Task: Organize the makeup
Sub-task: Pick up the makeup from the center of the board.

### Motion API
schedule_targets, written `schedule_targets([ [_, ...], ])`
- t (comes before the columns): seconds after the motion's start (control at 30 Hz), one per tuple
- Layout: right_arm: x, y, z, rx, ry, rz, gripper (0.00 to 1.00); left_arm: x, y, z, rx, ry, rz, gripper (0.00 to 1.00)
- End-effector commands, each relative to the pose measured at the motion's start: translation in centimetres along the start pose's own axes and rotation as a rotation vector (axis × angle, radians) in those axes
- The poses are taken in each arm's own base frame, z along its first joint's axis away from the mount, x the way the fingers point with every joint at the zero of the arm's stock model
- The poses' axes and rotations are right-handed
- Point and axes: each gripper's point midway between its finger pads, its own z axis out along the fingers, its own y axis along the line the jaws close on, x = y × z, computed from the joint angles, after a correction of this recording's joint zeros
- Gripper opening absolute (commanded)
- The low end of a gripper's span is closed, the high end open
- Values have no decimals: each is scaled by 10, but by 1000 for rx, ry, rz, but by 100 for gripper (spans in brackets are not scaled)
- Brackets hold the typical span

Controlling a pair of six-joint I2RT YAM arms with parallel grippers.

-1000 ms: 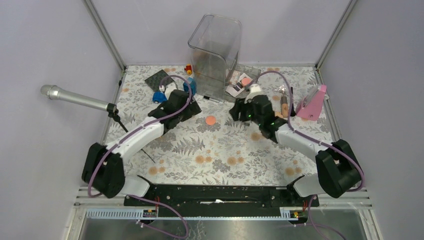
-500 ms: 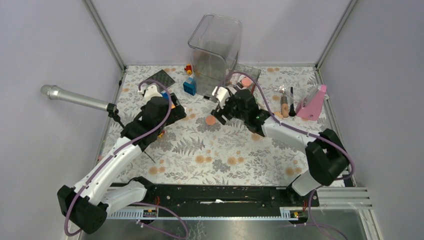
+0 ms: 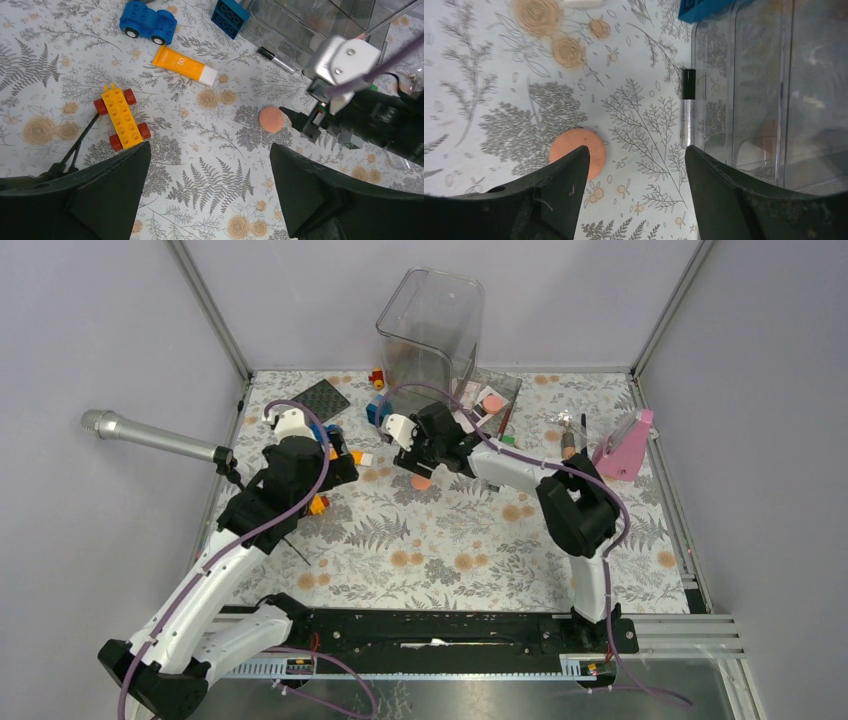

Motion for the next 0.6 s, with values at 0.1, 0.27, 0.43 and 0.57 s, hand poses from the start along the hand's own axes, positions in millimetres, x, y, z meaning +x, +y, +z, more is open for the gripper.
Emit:
schedule_targets([
  [0.1,12,-27,21,99,145,-23,77,-23,0,-11,27,-78,68,99],
  [0.27,18,-27,31,105,162,-25,78,-18,-7,-18,128,-109,111,99],
  [0.43,25,-31,36,139,189,-23,81,-13,-8,-23,182,-146,114,99],
  [0.57,26,-36,36,162,196,-25,80,-5,-5,-20,188,-155,105,99],
])
